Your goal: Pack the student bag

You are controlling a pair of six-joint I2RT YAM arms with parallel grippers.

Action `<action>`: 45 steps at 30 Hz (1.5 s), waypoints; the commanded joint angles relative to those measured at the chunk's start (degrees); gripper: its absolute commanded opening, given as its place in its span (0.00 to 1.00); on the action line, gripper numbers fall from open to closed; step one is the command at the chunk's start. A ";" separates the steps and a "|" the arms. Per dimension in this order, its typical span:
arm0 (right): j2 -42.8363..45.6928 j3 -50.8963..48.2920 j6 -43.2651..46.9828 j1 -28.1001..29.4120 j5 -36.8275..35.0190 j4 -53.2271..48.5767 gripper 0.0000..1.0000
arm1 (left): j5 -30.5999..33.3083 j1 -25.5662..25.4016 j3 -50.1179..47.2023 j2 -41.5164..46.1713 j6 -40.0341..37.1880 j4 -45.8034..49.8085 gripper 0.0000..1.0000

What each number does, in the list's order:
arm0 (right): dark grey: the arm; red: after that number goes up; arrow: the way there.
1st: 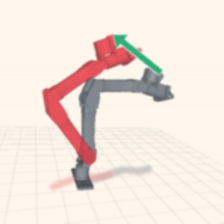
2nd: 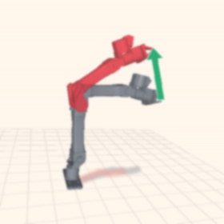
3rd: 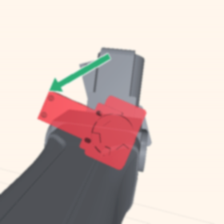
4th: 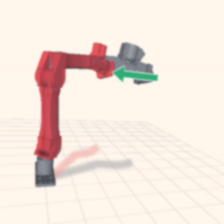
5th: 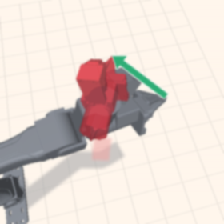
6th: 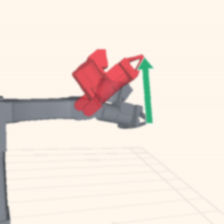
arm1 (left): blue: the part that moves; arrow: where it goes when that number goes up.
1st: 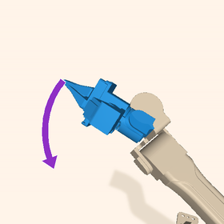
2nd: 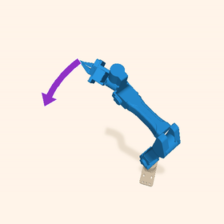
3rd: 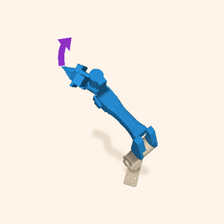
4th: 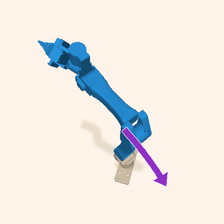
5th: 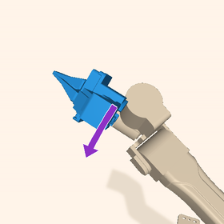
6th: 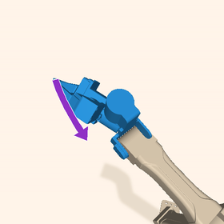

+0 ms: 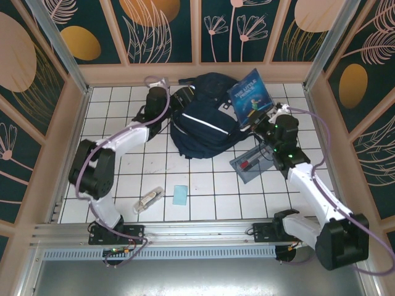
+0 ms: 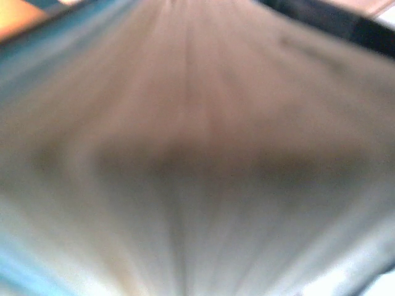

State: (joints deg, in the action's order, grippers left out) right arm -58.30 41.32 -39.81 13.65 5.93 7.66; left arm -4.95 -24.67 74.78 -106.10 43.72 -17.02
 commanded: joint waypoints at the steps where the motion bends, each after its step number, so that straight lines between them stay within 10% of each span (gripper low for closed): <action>1: 4.16 1.76 6.35 -2.77 -3.95 -7.97 0.00 | -3.58 1.28 7.58 -7.96 -10.24 15.33 0.72; 15: 6.72 -0.43 8.09 -5.70 -3.74 -10.20 0.00 | -5.78 2.24 32.38 -27.53 -20.29 40.78 0.57; 26: 5.80 -0.46 7.77 -5.67 -3.18 -8.87 0.00 | 7.14 1.40 29.67 -25.69 -22.92 45.09 0.68; 35: 2.74 -1.07 5.63 -5.69 0.04 -5.45 0.00 | 0.03 0.60 28.01 -29.31 -21.63 45.25 0.67; 41: 2.14 -2.06 5.36 -5.72 0.17 -4.83 0.00 | -4.58 0.49 19.19 -28.78 -17.30 37.85 0.02; 45: 1.43 -4.42 5.60 -5.67 -1.13 -3.13 0.00 | -7.32 2.42 6.02 -21.08 -9.62 25.32 0.00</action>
State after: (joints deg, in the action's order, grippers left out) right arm -56.47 38.52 -33.78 8.19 5.85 -1.91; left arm -9.02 -22.94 90.28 -127.33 27.11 7.29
